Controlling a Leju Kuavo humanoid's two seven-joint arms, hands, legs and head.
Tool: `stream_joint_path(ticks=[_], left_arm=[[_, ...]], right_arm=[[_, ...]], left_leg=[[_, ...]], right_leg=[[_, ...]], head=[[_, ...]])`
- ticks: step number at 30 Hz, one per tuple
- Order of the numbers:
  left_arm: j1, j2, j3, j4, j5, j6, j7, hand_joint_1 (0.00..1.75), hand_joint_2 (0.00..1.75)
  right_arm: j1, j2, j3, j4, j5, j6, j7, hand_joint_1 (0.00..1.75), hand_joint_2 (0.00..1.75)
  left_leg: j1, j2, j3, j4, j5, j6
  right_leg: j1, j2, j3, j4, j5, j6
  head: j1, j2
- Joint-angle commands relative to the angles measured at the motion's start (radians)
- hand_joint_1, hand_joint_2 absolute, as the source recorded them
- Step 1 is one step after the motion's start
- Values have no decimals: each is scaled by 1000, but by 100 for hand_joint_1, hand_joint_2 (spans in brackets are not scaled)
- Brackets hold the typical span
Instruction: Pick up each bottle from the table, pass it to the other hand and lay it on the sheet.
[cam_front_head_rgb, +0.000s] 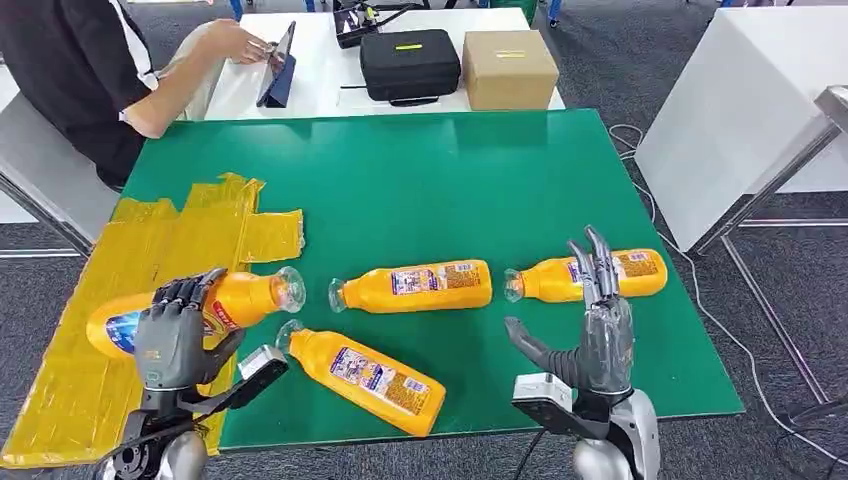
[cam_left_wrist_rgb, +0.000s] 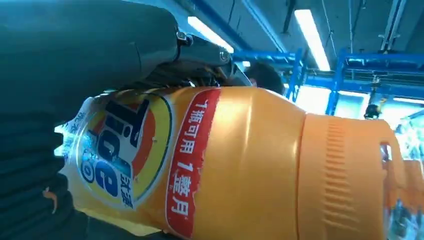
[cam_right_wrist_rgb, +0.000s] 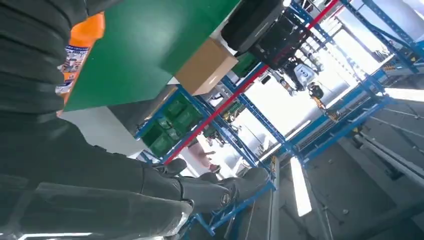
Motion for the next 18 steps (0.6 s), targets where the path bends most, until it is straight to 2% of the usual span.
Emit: stream_joint_path(ticks=[1, 6, 18], left_arm=[[-106, 60, 35, 210, -198, -34, 120, 175, 175], [-149, 65, 37, 301, -221, -42, 144, 175, 175], [-151, 64, 36, 302, -220, -43, 145, 175, 175]], right_arm=[[-44, 25, -22, 36, -3, 27, -4, 0, 175], [-52, 41, -19, 35, 16, 38, -3, 0, 175], [-53, 41, -19, 34, 16, 39, -2, 0, 175]], left_leg=[[0, 1, 3, -1, 0, -2], [1, 1, 3, -1, 0, -3], [0, 0, 1, -1, 0, -2]], right_leg=[[0, 0, 3, -2, 0, -1], [1, 1, 3, -2, 0, -1], [0, 0, 2, -1, 0, -1]], head=[[0, 0], [0, 0], [0, 0]])
